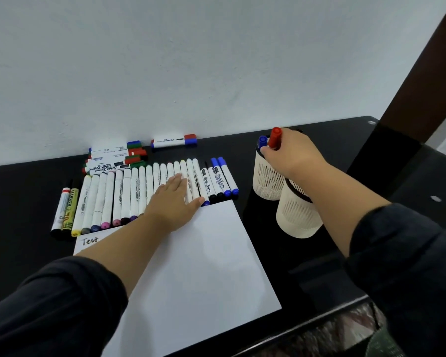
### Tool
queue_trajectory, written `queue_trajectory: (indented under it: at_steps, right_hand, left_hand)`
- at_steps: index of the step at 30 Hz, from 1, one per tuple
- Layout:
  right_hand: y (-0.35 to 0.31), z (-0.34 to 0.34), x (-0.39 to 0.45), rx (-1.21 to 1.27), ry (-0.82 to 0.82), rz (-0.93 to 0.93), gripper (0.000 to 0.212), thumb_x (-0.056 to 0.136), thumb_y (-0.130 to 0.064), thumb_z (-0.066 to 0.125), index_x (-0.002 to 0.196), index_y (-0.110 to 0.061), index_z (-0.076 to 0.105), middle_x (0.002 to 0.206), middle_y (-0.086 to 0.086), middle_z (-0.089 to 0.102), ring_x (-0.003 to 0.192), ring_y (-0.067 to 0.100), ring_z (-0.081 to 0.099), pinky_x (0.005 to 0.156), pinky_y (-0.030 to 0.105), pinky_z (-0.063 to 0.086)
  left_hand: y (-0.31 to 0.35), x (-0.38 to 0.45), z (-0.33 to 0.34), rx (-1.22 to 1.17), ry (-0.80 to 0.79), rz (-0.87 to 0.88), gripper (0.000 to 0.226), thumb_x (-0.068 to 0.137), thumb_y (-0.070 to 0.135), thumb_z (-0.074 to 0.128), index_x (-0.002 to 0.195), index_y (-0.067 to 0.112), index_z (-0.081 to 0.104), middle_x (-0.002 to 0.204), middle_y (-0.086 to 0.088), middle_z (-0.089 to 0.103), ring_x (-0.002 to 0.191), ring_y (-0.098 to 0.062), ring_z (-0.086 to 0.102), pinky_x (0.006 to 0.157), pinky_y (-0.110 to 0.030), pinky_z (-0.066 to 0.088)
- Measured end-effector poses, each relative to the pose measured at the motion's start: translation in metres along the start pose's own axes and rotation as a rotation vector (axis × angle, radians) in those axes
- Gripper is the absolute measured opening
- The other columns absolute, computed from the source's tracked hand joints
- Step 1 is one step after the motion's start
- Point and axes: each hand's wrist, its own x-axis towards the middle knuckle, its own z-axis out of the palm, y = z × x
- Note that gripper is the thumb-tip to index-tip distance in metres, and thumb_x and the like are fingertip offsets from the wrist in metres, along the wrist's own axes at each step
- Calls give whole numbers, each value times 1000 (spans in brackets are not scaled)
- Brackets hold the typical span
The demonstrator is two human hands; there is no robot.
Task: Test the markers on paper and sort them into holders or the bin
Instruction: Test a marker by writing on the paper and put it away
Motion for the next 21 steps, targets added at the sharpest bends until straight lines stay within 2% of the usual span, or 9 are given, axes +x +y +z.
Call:
queue_trajectory:
  at_steps: [2, 5, 8, 11, 13, 15, 18, 21]
  right_hand:
    - [0, 2, 1, 17, 5, 9, 19, 92, -26, 56, 104, -11, 52, 87, 2, 54, 83, 19, 54, 68, 30, 42]
    - [-1, 4, 1, 75, 22, 18, 36, 91, -22, 59, 122, -13, 43, 107, 6, 56, 91, 21, 56, 76, 33, 49]
    - [-1, 6, 0, 56, 24, 3, 36, 93, -26, 55, 124, -12, 43, 109, 7, 56, 92, 22, 57, 78, 36, 50]
    - [-3, 5, 0, 60, 35, 1, 33, 98, -33, 44, 122, -11, 45, 103, 6, 56, 87, 21, 55, 72, 34, 46]
    - [-4, 5, -1, 96, 62, 14, 30, 100, -31, 40, 121, -10, 44, 102, 8, 56, 85, 21, 55, 69, 34, 44]
    - [-4, 5, -1, 66, 71, 11, 29, 100, -27, 42, 123, -9, 44, 106, 10, 57, 89, 23, 57, 73, 35, 47]
    - [-6, 5, 2, -75, -34, 15, 28, 100, -23, 44, 123, -8, 51, 112, 10, 60, 100, 25, 58, 81, 33, 46]
    - [-8, 6, 2, -204, -100, -25, 27, 100, -19, 40, 117, -6, 57, 112, 13, 61, 102, 27, 58, 79, 34, 44]
  left_hand:
    - [1, 1, 1, 10, 8, 1, 74, 95, 57, 26, 151, 14, 3, 159, -1, -5, 145, -13, -5, 115, -29, -2]
    - [0, 1, 3, 22, 15, 2, 74, 95, 58, 25, 151, 14, 3, 159, -1, -5, 145, -13, -5, 116, -29, -2]
    - [-1, 1, 4, 29, 22, 5, 73, 95, 57, 25, 151, 15, 4, 159, -1, -4, 145, -14, -4, 116, -30, -1]
    - [-1, 2, 3, 39, 14, 8, 73, 95, 57, 24, 151, 14, 3, 159, -1, -4, 145, -14, -4, 116, -30, -1]
    - [-2, 2, 3, 42, 11, 9, 74, 95, 57, 24, 151, 14, 3, 159, -2, -4, 145, -14, -4, 116, -30, -1]
    - [-2, 2, 3, 42, 10, 9, 74, 95, 57, 24, 151, 14, 3, 159, -2, -4, 145, -14, -4, 115, -29, -1]
    - [-1, 1, 2, 45, 4, 7, 74, 95, 57, 24, 151, 13, 3, 159, -2, -4, 145, -14, -3, 115, -29, -1]
    - [0, 1, 0, 41, -5, 9, 74, 95, 57, 25, 151, 13, 3, 159, -2, -4, 145, -14, -3, 115, -29, -1]
